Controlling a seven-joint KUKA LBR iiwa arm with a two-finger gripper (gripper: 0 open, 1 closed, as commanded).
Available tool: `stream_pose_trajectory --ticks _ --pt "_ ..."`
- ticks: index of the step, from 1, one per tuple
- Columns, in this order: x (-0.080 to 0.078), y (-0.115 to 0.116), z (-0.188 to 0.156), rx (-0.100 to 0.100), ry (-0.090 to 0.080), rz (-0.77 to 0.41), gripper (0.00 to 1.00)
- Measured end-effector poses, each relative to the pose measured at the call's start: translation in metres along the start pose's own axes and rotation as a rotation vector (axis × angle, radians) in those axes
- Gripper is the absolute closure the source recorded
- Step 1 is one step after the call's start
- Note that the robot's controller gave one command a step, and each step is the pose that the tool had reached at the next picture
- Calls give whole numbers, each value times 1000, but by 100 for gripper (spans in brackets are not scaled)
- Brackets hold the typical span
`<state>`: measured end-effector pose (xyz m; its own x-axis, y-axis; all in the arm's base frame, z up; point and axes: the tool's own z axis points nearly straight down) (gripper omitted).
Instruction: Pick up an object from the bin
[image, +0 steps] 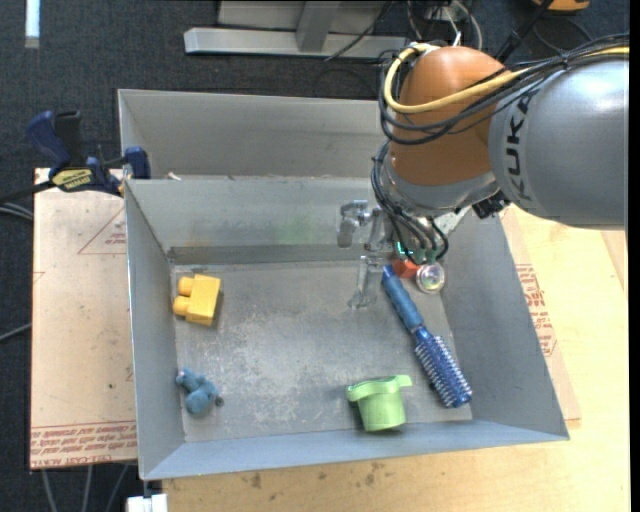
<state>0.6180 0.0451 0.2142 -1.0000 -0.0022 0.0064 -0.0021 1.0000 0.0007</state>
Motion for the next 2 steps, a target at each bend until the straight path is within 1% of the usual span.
stream_pose_trajectory --ticks 1,2 --pt "34 -79 71 2 -2 -236 0" --pt "64 -162 127 -1 -3 -256 0"
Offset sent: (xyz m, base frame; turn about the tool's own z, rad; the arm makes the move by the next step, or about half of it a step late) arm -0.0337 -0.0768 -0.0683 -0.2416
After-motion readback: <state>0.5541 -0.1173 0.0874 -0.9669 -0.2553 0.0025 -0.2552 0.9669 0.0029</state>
